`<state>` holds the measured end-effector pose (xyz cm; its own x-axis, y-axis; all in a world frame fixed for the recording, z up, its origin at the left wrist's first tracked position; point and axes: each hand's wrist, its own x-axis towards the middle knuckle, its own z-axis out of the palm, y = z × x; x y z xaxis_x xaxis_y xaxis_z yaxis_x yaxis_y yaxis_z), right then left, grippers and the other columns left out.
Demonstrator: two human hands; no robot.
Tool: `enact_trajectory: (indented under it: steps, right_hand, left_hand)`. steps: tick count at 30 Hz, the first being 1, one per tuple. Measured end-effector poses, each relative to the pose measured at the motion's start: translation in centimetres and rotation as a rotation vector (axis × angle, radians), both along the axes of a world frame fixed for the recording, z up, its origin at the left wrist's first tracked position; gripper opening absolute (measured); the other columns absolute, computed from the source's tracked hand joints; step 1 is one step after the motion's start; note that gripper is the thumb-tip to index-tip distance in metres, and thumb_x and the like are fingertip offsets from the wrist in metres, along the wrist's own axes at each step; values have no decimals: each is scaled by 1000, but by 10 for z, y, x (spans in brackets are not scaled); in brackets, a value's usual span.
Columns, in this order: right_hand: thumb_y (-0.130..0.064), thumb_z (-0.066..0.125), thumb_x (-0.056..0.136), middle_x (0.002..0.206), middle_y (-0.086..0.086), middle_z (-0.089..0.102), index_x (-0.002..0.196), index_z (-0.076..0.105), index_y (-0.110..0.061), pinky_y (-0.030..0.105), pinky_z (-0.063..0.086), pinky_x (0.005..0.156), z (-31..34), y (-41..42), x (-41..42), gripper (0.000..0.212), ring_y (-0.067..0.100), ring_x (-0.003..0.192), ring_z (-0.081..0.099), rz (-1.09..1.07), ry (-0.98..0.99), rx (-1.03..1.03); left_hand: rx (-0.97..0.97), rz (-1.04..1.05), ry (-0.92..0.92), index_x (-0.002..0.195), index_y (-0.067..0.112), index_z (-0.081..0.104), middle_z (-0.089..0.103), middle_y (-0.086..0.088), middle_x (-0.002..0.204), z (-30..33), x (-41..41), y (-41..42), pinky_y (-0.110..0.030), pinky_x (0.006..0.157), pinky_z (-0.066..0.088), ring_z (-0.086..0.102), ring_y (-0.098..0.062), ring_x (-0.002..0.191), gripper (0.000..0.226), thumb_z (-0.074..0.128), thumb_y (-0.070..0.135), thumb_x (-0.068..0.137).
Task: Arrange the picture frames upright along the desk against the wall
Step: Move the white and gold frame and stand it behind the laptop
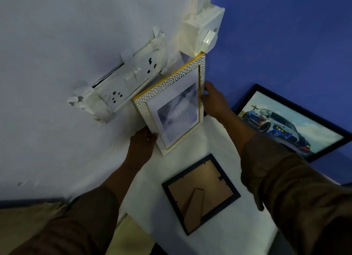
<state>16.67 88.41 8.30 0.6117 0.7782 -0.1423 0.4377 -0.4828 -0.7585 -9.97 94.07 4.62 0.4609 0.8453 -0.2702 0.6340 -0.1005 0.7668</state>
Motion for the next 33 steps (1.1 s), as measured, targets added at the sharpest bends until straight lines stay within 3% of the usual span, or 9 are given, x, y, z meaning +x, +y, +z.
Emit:
enact_trajectory:
  steps: [5,8,10,12,14,17,21,27,33]
  right_hand:
    - [-18,47,105,127,4,60,132,54,-12,26,44,87,-9,4,6,29,19,114,55,-36,40,40]
    - [-15,52,103,116,0,60,123,58,-9,14,47,74,-11,-9,6,22,17,108,57,-17,75,74]
    - [-13,55,102,114,7,64,120,60,-6,2,44,65,-10,-29,3,20,14,99,58,4,91,107]
    - [-15,57,101,108,11,68,117,60,-5,11,49,72,-8,-59,2,20,14,90,60,30,93,138]
    - [-24,60,98,98,9,68,114,60,-8,30,50,80,-3,-94,3,23,16,88,61,39,99,150]
    - [-27,67,93,104,15,71,117,62,-15,39,56,82,19,-150,2,27,24,94,67,-52,285,247]
    - [-26,68,94,100,7,74,115,64,-9,38,58,85,55,-238,2,28,20,93,69,-213,378,423]
    - [-34,68,94,95,1,74,115,66,-21,31,54,78,109,-361,-2,25,-1,77,67,-178,75,388]
    - [-46,65,92,116,-10,72,119,64,-30,28,54,91,141,-430,-38,32,4,107,68,-82,-9,341]
  left_hand:
    - [122,-126,-28,100,3,70,75,-10,90,-7,-12,0,-37,78,56,69,-24,80,21,59,21,99]
    - [130,-138,-33,104,4,72,77,-4,98,-2,-24,-9,-3,68,47,69,-12,80,20,61,19,99]
    - [146,-133,-49,110,6,72,75,0,102,3,-32,-19,4,69,42,69,-9,87,19,62,18,98]
    - [204,-160,-92,115,7,72,72,3,106,15,-39,-34,6,72,40,68,-8,93,21,62,13,97]
    - [269,-200,-164,115,9,72,73,1,109,29,-43,-47,2,77,43,66,-4,94,21,62,7,97]
    - [277,-187,-265,104,16,71,73,0,96,60,-38,-68,-13,75,48,62,-3,84,13,60,11,98]
    - [263,-174,-336,108,15,70,72,3,96,108,-25,-107,-16,73,49,64,1,83,15,60,22,99]
    - [379,-428,-282,97,26,69,72,8,86,168,1,-182,-23,73,50,65,1,77,5,64,26,96]
    - [391,-647,-234,96,23,73,76,1,91,197,30,-249,-46,83,55,72,-17,90,14,65,35,94]
